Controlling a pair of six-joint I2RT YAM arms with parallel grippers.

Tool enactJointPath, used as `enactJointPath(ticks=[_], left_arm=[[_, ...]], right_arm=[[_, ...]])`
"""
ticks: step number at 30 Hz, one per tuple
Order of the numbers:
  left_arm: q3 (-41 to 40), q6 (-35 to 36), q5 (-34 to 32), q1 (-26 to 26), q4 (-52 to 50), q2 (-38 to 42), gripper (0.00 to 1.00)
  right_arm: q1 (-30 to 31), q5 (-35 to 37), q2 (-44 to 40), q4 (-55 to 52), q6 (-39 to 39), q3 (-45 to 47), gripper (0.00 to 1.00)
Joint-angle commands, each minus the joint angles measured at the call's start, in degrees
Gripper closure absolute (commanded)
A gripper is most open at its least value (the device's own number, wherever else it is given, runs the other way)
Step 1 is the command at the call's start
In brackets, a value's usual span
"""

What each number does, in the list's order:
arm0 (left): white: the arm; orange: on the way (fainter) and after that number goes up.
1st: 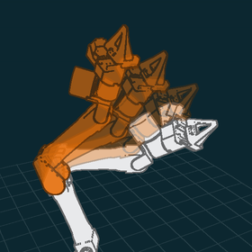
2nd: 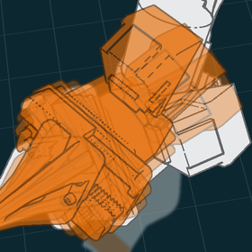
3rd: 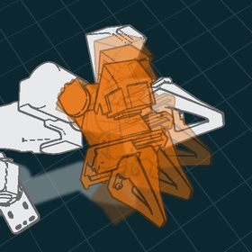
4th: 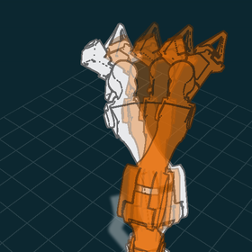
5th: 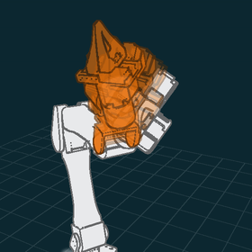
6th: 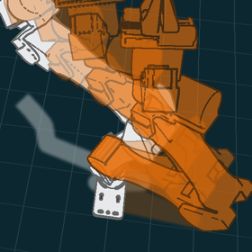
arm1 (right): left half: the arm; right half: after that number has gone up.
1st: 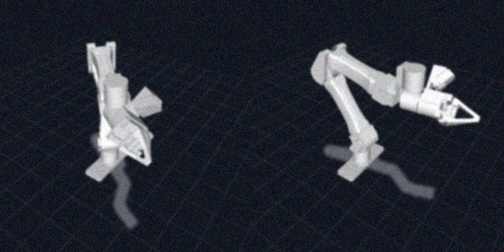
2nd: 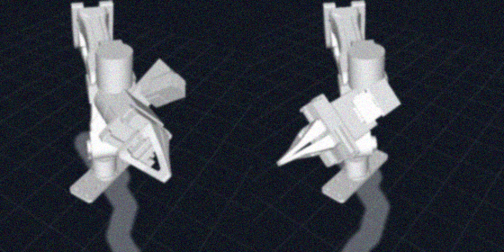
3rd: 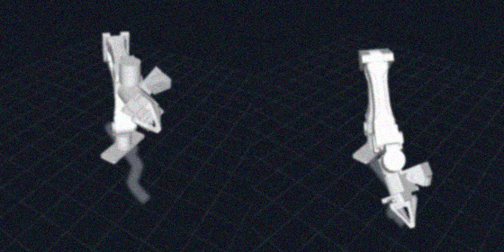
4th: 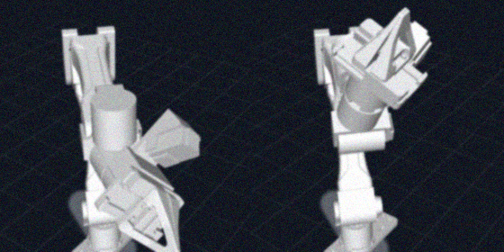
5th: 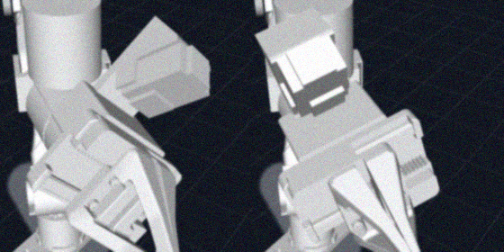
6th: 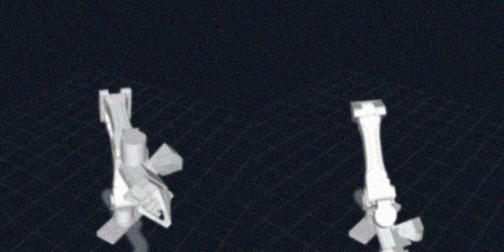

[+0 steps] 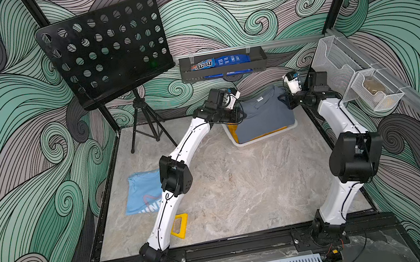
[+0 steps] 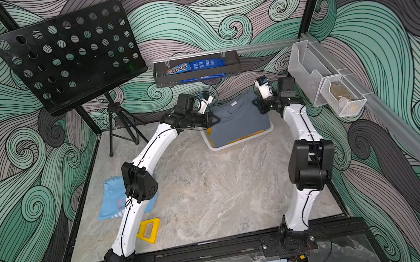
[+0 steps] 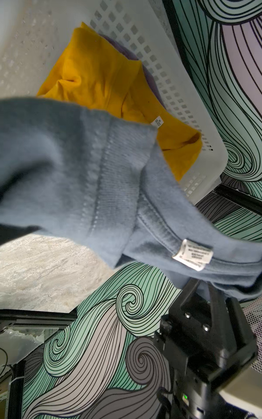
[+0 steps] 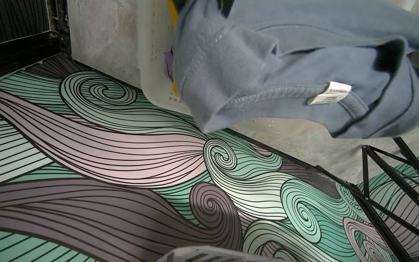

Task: Put the folded t-shirts into the basket
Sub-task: Place the T-shirt in the bin.

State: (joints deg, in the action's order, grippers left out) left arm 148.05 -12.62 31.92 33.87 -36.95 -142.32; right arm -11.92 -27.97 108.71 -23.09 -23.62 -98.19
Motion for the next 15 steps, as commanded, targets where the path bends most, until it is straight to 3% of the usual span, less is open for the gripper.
enactJointPath(ticks=[1,15], left_arm=[[1.3,1.3,0.6,0.9,-2.3,-0.1,1.0],[-2.3,-2.9,1.3,1.8,-3.9,3.4,1.0]], right_arm=[[-0.6,-1.1,1.3,-1.4,-2.9,-1.7,1.0],[-1.0,1.6,2.2,-4.2,-6.1,-2.3,1.0]])
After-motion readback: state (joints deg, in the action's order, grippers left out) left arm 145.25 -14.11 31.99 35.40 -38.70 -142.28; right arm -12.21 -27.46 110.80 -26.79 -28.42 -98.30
